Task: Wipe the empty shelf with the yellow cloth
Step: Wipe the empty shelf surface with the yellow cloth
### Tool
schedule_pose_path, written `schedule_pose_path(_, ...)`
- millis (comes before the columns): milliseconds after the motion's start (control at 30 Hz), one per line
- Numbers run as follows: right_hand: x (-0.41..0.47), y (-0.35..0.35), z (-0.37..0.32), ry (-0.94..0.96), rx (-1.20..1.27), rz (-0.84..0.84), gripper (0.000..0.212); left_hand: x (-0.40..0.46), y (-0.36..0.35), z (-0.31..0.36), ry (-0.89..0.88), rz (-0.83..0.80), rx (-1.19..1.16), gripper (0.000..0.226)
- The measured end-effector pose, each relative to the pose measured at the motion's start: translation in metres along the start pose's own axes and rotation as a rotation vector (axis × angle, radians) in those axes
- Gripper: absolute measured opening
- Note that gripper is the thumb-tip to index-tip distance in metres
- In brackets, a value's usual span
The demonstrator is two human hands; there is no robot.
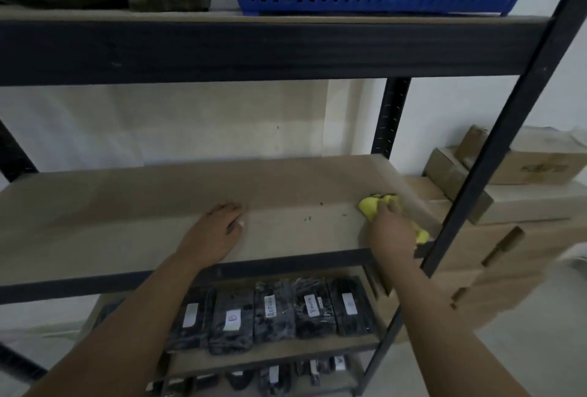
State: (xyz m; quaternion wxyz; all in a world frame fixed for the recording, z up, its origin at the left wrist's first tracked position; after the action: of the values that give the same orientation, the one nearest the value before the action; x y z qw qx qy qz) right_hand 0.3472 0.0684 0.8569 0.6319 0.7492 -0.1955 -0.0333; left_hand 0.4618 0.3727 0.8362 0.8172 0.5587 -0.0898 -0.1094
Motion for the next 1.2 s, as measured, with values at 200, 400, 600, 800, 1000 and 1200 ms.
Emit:
schedule_pose_path(200,-0.046,-0.03,-0.159,0.382,0.132,0.053,0.051,-0.038,0.015,-0.031,0.032,0.05,-0.066,0.04)
schedule_pose_path(400,-0.075,-0.019,-0.175,0.615,0.559,0.0,0.039,-0.073,0.023,-0.056,0.016,0.196,0.078,0.046)
schedule_pose_path(600,-0.029,0.002,-0.08,0.165,0.185,0.155,0.037,-0.104,0.025,-0.072,0.028,0.223,0.173,0.057)
schedule_pose_path(800,-0.038,-0.032,-0.176,0.346,0.202,-0.004,0.042,-0.126,0.035,-0.1,0.076,0.219,0.142,0.051)
schedule_pose_path(1000,-0.106,-0.045,-0.286,0.719,0.556,-0.149,0.038,-0.139,0.036,-0.113,0.135,0.153,0.051,0.065)
schedule_pose_path(1200,-0.168,-0.068,-0.227,0.692,0.62,-0.285,0.036,-0.186,0.026,-0.104,0.432,0.09,-0.755,0.031)
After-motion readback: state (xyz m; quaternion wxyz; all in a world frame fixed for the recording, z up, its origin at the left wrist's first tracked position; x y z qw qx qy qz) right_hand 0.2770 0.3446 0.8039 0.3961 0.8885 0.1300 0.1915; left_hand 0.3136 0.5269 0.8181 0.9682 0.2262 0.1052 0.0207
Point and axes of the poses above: each hand's wrist, its own x-axis towards the middle knuckle, its own y-axis out of the back of the hand, z = x × y, the point moved 8 cm from there along x, towards the middle knuckle, and after that the axes turned 15 degrees about y, right-handed, at the moved point
